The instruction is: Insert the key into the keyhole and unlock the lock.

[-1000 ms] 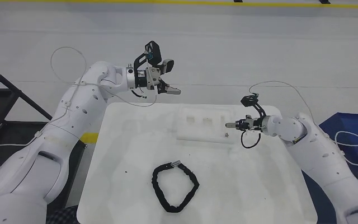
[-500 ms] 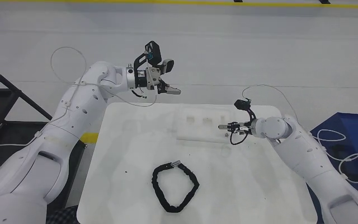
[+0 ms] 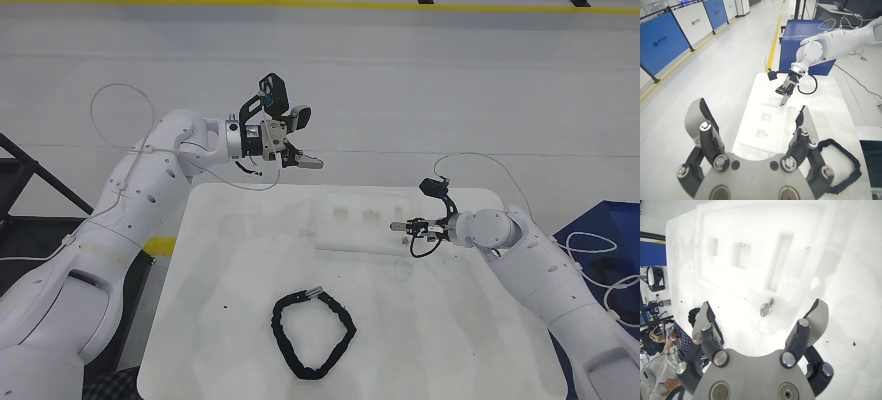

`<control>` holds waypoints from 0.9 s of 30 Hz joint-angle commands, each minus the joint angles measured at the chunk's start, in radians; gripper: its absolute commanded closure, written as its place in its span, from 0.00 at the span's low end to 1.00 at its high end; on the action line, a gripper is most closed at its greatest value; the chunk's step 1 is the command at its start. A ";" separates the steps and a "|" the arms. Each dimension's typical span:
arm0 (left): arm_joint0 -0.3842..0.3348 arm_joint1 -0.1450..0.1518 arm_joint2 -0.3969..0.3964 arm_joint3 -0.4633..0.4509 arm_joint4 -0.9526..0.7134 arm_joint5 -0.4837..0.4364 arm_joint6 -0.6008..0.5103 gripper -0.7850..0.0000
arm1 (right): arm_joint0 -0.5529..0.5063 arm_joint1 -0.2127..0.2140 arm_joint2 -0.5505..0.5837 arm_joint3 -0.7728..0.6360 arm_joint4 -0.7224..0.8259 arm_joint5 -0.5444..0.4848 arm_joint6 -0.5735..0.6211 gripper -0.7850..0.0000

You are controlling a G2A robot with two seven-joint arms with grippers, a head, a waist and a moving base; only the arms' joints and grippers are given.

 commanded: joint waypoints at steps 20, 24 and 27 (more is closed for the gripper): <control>0.000 0.000 0.000 0.000 0.000 0.000 0.000 0.00 | 0.062 -0.030 -0.045 -0.066 -0.108 0.174 0.186 0.00; 0.000 0.000 0.000 0.000 0.000 0.000 0.000 0.00 | 0.069 -0.041 -0.066 -0.063 -0.149 0.191 0.194 0.00; 0.000 0.000 0.000 0.000 0.000 0.000 0.000 0.00 | 0.075 -0.047 -0.084 -0.067 -0.190 0.210 0.209 0.00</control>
